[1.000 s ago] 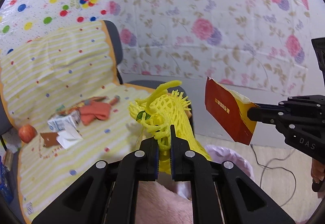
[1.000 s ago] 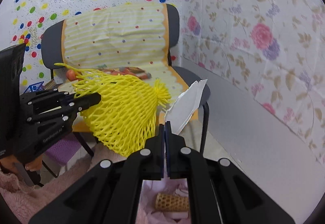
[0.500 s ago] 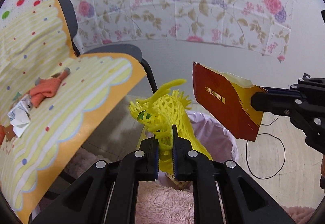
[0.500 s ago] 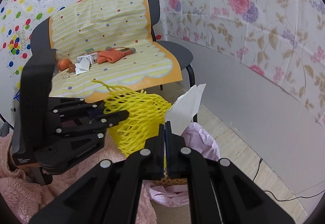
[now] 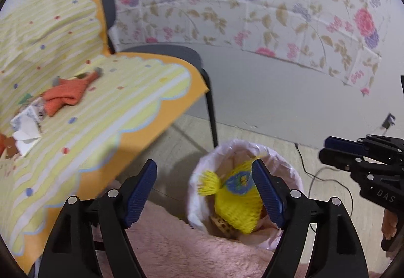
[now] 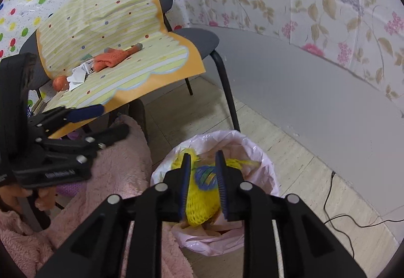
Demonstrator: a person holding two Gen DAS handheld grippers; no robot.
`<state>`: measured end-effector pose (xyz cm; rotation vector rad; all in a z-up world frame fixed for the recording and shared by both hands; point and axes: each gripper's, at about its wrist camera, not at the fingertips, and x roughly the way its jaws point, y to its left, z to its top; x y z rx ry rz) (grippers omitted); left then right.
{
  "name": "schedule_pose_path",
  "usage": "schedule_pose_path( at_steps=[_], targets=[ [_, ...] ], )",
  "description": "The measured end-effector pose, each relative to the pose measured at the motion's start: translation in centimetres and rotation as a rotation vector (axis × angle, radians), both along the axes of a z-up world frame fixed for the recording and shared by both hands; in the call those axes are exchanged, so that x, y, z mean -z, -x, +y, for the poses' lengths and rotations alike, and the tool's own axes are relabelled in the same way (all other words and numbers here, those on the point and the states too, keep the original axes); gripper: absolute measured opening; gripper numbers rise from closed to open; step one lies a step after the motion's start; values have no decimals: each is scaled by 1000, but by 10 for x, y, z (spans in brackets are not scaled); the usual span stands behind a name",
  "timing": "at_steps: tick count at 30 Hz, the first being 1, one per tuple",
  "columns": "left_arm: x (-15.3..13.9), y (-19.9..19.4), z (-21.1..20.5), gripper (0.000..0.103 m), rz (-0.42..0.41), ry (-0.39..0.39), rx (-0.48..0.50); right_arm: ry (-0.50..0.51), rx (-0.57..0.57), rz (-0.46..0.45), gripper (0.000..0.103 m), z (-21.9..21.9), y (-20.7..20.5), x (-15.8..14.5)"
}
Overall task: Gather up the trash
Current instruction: 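Carry the net and box over the bin and open both tools, then return both tools to the chair and grasp the clear snack bag with the left tool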
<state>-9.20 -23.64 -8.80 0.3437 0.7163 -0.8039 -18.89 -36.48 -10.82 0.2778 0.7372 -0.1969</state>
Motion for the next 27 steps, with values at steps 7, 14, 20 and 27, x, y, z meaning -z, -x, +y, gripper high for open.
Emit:
schedule_pose_path(
  at_steps=[7, 14, 20, 27],
  targets=[
    [-25, -11, 51, 78, -23, 62, -135, 39, -46, -74, 20, 12, -10, -31],
    [-34, -22, 98, 78, -28, 94, -246, 52, -121, -125, 21, 35, -35, -58],
    [-37, -45, 146, 78, -39, 108, -382, 65, -189, -151, 50, 63, -68, -68],
    [-47, -76, 198, 79, -62, 119, -526, 90, -289, -158, 60, 93, -116, -77]
  ],
)
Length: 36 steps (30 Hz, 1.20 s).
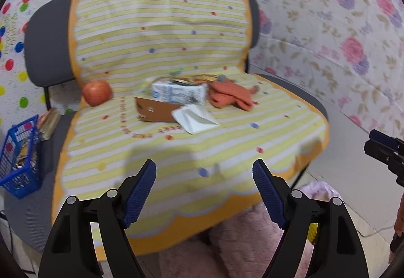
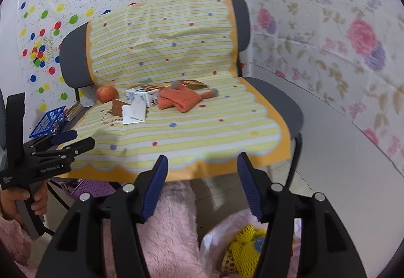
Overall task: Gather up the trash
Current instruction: 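Return both tools to the chair and grasp the clear snack bag with the left tool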
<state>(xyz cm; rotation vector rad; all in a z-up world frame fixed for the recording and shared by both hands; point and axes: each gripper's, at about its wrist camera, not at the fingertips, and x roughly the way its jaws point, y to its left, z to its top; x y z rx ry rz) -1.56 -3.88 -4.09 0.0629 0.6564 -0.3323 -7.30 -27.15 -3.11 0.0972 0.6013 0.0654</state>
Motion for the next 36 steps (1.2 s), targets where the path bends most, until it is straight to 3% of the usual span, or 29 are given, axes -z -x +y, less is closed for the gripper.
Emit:
schedule_pose_path(
  at_steps=[8, 13, 19, 22, 25, 29, 36],
  targets=[
    [-19, -65, 32, 83, -26, -18, -106, 26, -63, -7, 67, 17, -66, -10],
    [-24, -112, 34, 83, -28, -22, -109, 29, -71, -13, 67, 20, -113, -15],
    [-18, -174, 19, 82, -7, -100, -91, 19, -81, -14, 66, 24, -154, -17],
    [-12, -203, 8, 79, 15, -154, -59, 12, -86, -7, 55, 23, -168, -15],
    [-3, -226, 0, 68, 47, -200, -14, 1, -83, -4, 47, 18, -178, -11],
    [11, -251, -9, 59, 84, -249, 49, -13, -75, 8, 47, 10, -189, -4],
    [16, -280, -17, 20, 145, -234, 95, -28, -62, 24, 47, 4, -198, 5]
  ],
)
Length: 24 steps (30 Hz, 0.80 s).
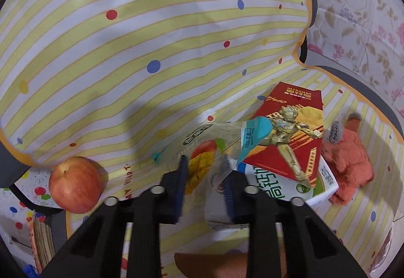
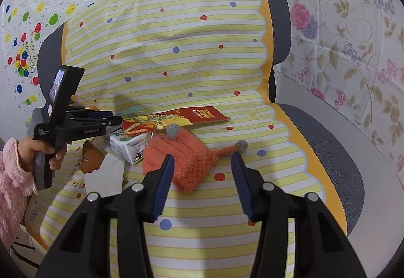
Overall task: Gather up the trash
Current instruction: 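Return both tools to the chair and grasp the clear snack bag with the left tool, then grasp the white tissue with the right tool while the left tool holds the snack bag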
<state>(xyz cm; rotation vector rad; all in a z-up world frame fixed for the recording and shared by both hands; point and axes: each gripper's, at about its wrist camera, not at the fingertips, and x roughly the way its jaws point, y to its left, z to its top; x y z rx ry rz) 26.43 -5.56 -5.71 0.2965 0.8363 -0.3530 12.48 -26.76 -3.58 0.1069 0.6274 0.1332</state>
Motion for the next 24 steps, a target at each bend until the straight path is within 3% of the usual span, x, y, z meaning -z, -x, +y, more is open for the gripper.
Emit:
schedule_pose_path(
  at_steps=[1, 4, 10, 12, 14, 21, 24],
  targets=[
    [-2, 0, 1, 12, -14, -5, -9, 0, -1, 0, 47, 0, 0, 0],
    [-16, 11, 9, 2, -103, -3, -43, 7, -10, -8, 46, 3, 3, -1],
    [-61, 66, 42, 1, -284, 67, -162, -20, -30, -25, 47, 9, 14, -8],
    [-74, 88, 55, 1, -302, 128, -196, -24, -70, -21, 52, 19, 21, -9],
    [-81, 112, 63, 1, -319, 181, -211, -15, -116, -14, 67, 34, 27, -6],
    [-59, 183, 80, 1, -334, 270, -249, 101, -250, 9, 69, 101, 40, 16],
    [-46, 199, 82, 1, -316, 282, -255, 120, -274, 16, 59, 119, 37, 22]
  ],
)
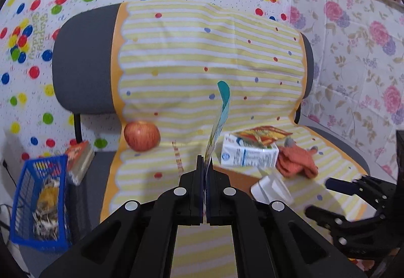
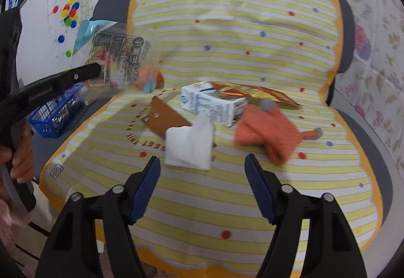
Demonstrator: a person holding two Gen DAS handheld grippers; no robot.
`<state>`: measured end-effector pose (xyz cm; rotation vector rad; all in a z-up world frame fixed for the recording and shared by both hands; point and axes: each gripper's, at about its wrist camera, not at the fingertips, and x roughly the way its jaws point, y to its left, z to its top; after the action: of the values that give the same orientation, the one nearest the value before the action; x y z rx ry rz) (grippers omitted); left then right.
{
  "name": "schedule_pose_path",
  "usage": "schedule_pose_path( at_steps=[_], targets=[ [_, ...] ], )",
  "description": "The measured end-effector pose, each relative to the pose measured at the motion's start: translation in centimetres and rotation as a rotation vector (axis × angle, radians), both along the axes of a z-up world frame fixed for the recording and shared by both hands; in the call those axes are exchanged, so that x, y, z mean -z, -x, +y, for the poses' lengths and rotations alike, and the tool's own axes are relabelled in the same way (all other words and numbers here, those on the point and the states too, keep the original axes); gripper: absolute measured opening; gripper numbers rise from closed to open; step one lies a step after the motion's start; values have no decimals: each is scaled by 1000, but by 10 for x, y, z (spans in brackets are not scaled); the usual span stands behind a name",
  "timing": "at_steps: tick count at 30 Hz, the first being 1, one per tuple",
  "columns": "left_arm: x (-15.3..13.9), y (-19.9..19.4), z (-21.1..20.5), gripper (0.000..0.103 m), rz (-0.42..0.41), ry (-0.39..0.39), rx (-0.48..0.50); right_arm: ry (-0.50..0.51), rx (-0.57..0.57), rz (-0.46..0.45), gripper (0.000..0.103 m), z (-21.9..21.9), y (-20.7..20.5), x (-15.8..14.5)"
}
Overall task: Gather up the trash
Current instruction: 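Grasp the white tissue with the right tool while the left tool holds the snack bag, then carry the snack bag and tissue over the bin and open both tools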
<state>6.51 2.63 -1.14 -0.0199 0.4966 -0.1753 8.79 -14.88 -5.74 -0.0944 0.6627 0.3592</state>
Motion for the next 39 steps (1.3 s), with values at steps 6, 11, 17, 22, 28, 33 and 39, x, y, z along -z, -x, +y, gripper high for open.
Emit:
schedule_pose_path(
  at_steps=[6, 11, 17, 22, 28, 33, 39],
  targets=[
    [19, 19, 13, 1, 33, 66, -21, 59, -7, 10, 48, 26, -16, 12],
    [23, 25, 24, 1, 40, 100, -29, 102, 15, 22, 23, 30, -28, 21],
    [14, 43, 25, 1, 22, 122, -7, -36, 37, -25, 2, -1, -4, -11],
    [5, 66, 9, 1, 11, 144, 52, -60, 66, -72, 2, -22, 35, -39],
    [1, 90, -23, 1, 24, 159, 141, -68, 127, -75, 2, -52, 85, -45],
    [3, 112, -66, 1, 21, 140, 244, -87, 213, -53, 2, -81, 118, -38],
    [13, 131, -117, 1, 45, 125, 380, -99, 353, -44, 2, -125, 162, -31]
  ],
)
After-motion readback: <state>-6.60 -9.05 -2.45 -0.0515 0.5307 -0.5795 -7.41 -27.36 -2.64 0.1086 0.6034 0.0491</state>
